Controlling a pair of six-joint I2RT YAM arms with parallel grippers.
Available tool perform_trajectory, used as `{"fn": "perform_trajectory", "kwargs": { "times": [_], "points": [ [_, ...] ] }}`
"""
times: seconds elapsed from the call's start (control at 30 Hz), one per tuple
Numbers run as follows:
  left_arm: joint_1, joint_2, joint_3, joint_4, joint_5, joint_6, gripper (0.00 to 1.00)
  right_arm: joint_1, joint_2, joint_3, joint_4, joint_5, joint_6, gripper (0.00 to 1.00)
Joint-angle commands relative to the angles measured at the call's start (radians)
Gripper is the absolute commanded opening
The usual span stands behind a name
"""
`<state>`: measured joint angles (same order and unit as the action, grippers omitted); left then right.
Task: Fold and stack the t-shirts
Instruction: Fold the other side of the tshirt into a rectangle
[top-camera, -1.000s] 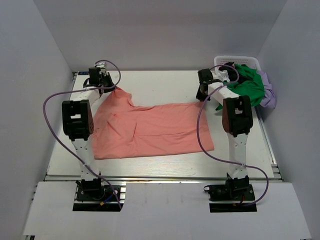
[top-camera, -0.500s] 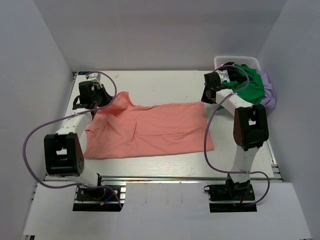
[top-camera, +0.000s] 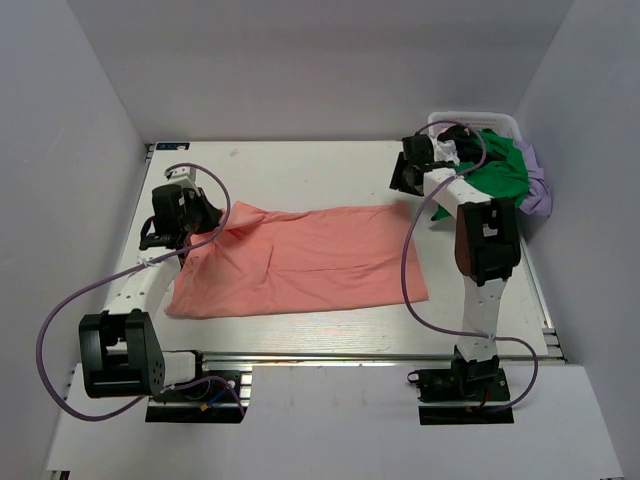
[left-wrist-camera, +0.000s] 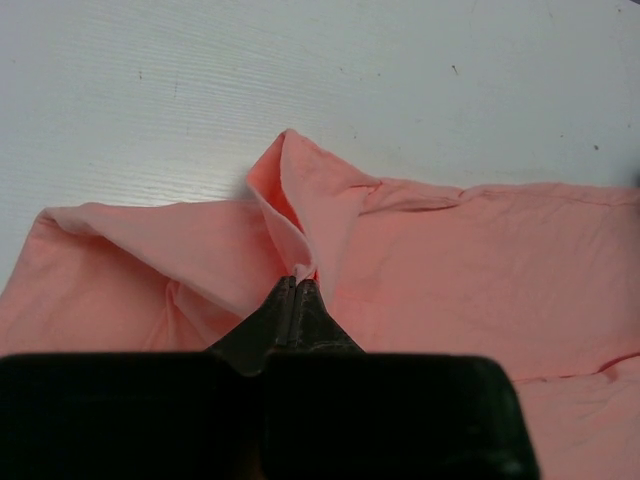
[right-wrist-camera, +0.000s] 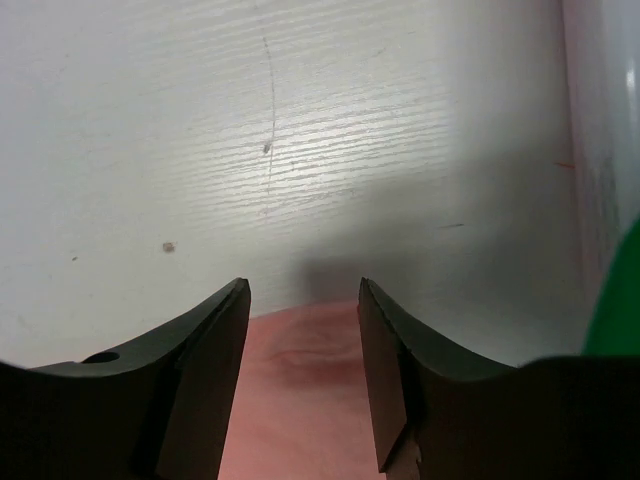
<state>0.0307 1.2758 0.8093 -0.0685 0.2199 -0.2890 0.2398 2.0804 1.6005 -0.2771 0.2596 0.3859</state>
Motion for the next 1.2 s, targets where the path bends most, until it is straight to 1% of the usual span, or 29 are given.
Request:
{"fn": "perform_trajectory", "kwargs": {
  "times": [0.0, 0.03, 0.1, 0.23, 0.5, 0.6, 0.63, 0.67, 0.73, 0.8, 0.83, 0.87, 1.0, 1.13, 1.17],
  "points": [
    [-0.003, -0.010, 0.027, 0.021, 0.009, -0.002, 0.00, -0.005, 0.055, 0.070, -0.010, 0.010, 0.007, 0.54],
    [-0.003, -0.010, 0.027, 0.021, 0.009, -0.002, 0.00, -0.002, 0.063, 0.088, -0.016, 0.015, 0.008, 0.57],
    [-0.003, -0.010, 0.027, 0.021, 0.009, 0.007, 0.00, -0.002, 0.096, 0.114, -0.043, 0.020, 0.018, 0.58],
    [-0.003, -0.010, 0.037, 0.021, 0.009, 0.016, 0.00, -0.004, 0.121, 0.108, -0.059, 0.040, 0.041, 0.58],
    [-0.003, 0.008, 0.057, 0.003, 0.009, 0.025, 0.00, -0.002, 0.087, 0.000, -0.091, 0.041, 0.090, 0.58],
    [-0.003, 0.008, 0.057, 0.003, 0.009, 0.025, 0.00, 0.000, 0.090, -0.019, -0.091, 0.033, 0.088, 0.53],
    [-0.003, 0.008, 0.057, 0.003, 0.009, 0.025, 0.00, 0.000, 0.096, -0.019, -0.089, 0.029, 0.084, 0.53],
    [-0.003, 0.008, 0.057, 0.003, 0.009, 0.025, 0.00, -0.005, 0.107, -0.016, -0.089, 0.027, 0.090, 0.50],
    [-0.003, 0.008, 0.057, 0.003, 0.009, 0.025, 0.00, -0.002, 0.115, -0.016, -0.086, 0.021, 0.091, 0.34],
    [-0.003, 0.008, 0.057, 0.003, 0.009, 0.025, 0.00, 0.001, 0.112, -0.013, -0.085, 0.021, 0.097, 0.11],
    [-0.003, 0.008, 0.057, -0.008, 0.009, 0.025, 0.00, 0.000, 0.095, -0.011, -0.077, 0.023, 0.094, 0.04],
    [-0.003, -0.001, 0.057, -0.008, 0.009, 0.025, 0.00, 0.001, 0.086, -0.011, -0.074, 0.021, 0.075, 0.00],
    [-0.003, -0.053, 0.034, -0.079, -0.014, 0.013, 0.00, 0.001, 0.032, -0.016, -0.050, 0.023, 0.048, 0.00],
    [-0.003, -0.157, -0.047, -0.102, -0.025, -0.018, 0.00, 0.004, -0.049, -0.088, -0.024, 0.053, 0.036, 0.00],
    [-0.003, -0.179, -0.076, -0.102, -0.025, -0.030, 0.00, 0.004, -0.096, -0.102, -0.016, 0.056, 0.033, 0.00]
  ]
}}
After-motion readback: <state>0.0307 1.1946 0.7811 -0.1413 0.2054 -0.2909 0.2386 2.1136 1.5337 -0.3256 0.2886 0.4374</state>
